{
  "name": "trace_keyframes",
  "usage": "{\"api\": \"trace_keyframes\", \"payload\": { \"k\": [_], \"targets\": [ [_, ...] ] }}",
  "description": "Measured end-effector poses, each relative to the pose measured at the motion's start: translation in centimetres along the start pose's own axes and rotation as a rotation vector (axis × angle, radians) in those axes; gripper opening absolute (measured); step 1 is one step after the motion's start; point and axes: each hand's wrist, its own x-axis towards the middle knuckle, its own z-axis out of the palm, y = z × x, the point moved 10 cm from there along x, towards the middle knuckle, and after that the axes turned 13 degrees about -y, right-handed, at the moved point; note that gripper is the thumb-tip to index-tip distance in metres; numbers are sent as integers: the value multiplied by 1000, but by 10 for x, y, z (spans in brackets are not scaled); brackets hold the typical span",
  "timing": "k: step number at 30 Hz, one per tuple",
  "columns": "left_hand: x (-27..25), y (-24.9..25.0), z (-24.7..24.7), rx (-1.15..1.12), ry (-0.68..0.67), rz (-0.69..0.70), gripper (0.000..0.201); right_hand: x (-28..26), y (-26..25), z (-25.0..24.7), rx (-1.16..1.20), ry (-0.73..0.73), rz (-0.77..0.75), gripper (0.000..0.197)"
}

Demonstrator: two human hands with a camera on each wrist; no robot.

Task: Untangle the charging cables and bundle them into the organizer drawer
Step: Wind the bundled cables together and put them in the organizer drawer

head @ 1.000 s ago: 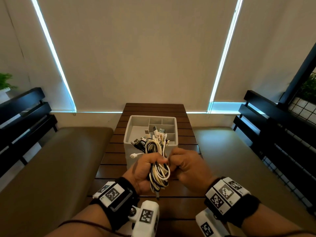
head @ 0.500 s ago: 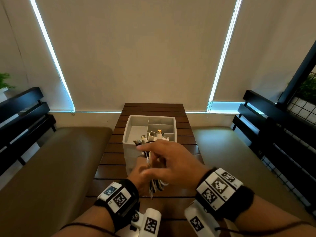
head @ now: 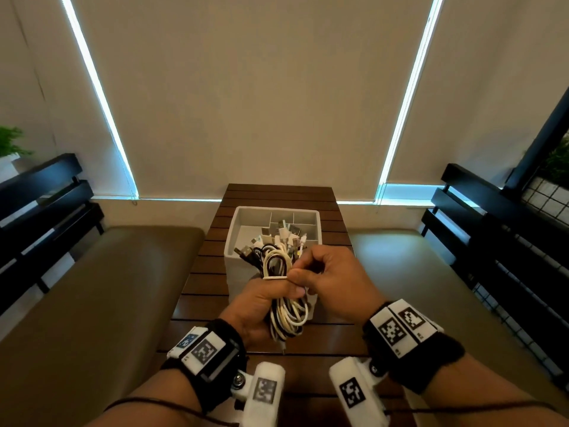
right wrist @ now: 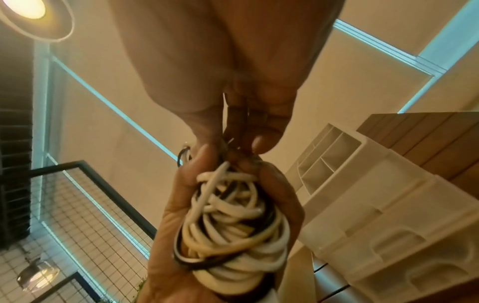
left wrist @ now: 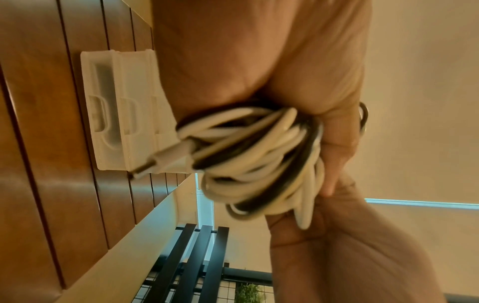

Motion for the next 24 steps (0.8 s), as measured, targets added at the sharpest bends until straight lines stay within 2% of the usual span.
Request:
{"api": "trace_keyframes", "payload": {
  "k": [2,4,5,7,11,16,22,24],
  "targets": [
    [2,-4,-1,-37,-23,-8,21,-1,4,-1,-3,-13,18,12],
    [2,-4,0,-63,-31,9,44,-3,4,1,-24,-42,18,13],
    [2,-4,0,-75,-19,28,45,-4,4,2,-34,-45,12,14],
    [2,0,-3,-83,52,76,34,-7,6,2,-54,-17,8,11],
    [3,-1,-5,-103,162,135,49,-9,12,-1,-19,34,35,14],
    [3,5,-9,-101,211,195,43,-6,18,4,10,-37,89,8],
    [-3,11,-17,80,261,148,5,-6,40,12,395,-153,169,20],
    [-4,11,-24,131,277,130,3,-7,41,20,336,-194,187,23]
  ]
}}
